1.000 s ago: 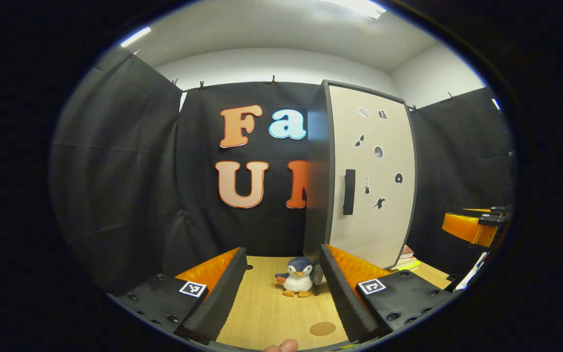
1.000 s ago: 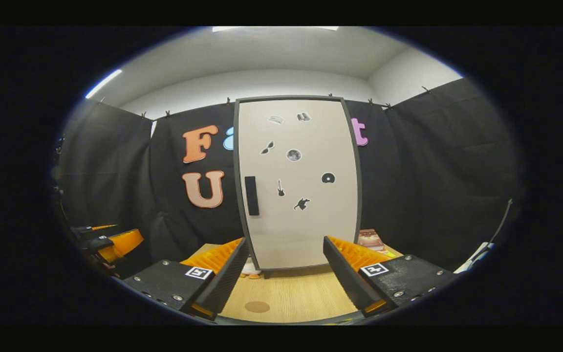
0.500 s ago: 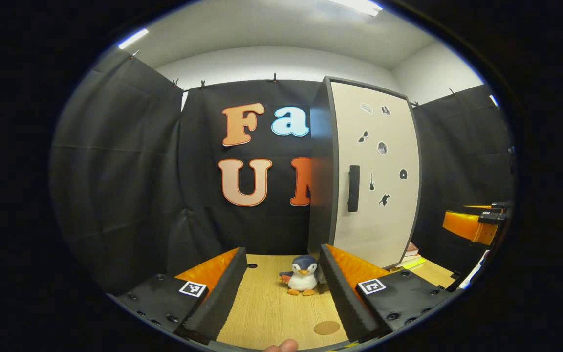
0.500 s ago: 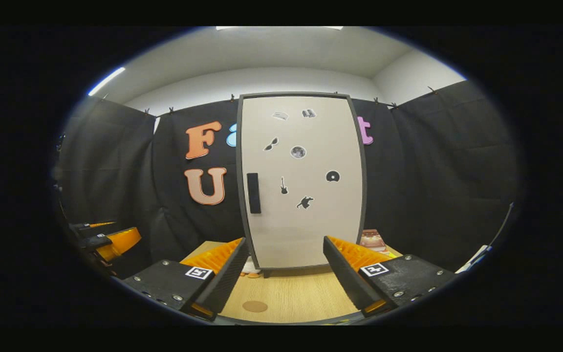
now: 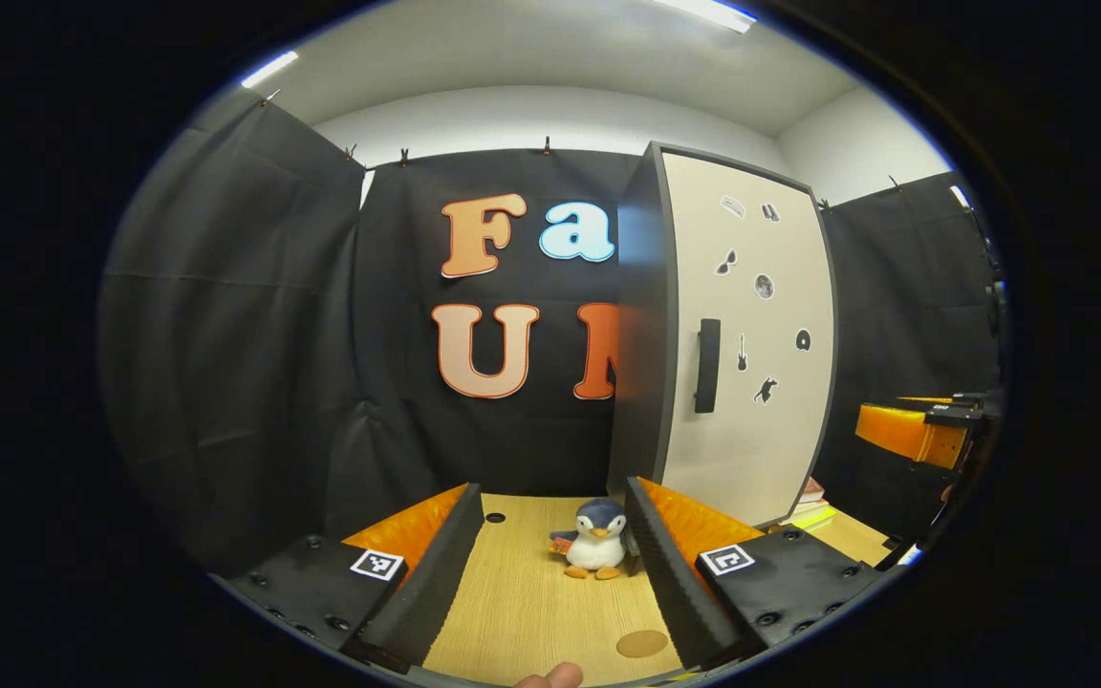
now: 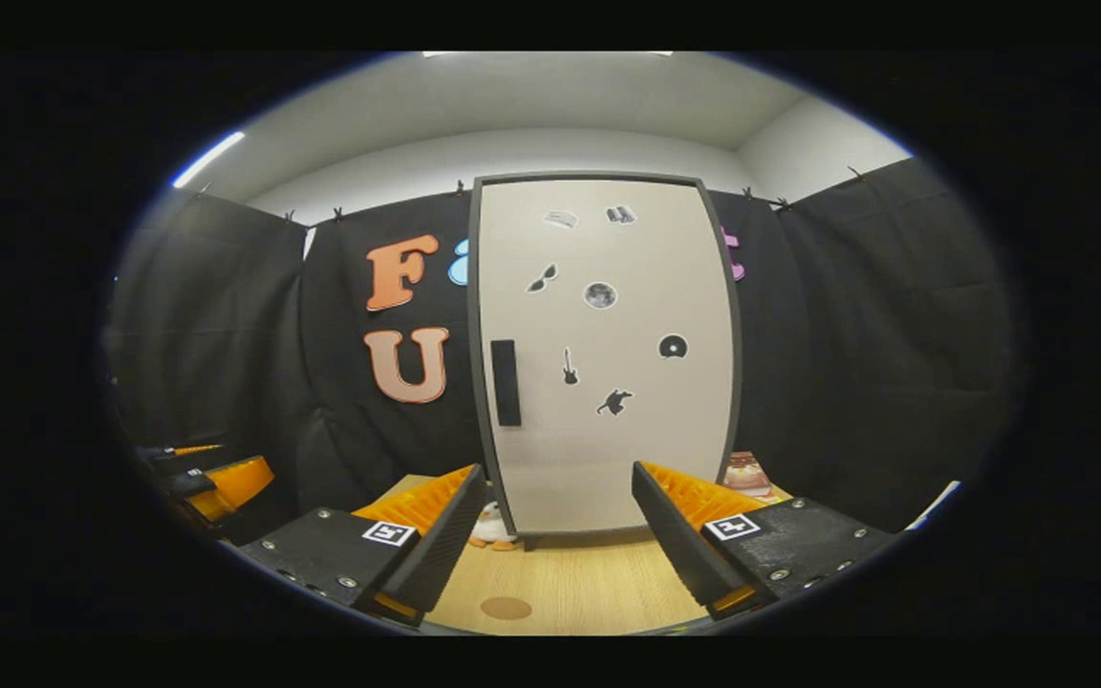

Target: Open the cabinet door with the right hand, grasp the bottle in the cabinet with the left hand and place it on the coaster, then close the cabinet door with the right hand.

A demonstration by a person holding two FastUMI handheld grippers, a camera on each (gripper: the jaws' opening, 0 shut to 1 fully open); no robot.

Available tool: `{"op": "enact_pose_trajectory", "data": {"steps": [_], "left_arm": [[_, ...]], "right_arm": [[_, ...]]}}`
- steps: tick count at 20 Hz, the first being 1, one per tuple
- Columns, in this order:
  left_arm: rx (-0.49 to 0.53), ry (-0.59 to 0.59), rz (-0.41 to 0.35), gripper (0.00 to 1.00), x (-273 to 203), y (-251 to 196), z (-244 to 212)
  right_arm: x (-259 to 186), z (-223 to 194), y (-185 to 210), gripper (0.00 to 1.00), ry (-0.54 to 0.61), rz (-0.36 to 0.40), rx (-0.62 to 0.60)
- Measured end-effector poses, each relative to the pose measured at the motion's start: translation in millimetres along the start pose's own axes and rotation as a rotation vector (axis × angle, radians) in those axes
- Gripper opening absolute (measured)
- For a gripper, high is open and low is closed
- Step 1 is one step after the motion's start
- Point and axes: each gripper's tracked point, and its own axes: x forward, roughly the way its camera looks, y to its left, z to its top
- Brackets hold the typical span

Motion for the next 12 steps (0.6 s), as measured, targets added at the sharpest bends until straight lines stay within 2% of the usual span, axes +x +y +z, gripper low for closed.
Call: {"op": "enact_pose_trajectory", "data": {"steps": [12], "left_arm": [[-0.019,0.045,0.046,0.97,40.4,50.5,-22.8]], "right_arm": [[114.9,23.6,37.6,0.95,-0.014,0.030,-0.016]]}}
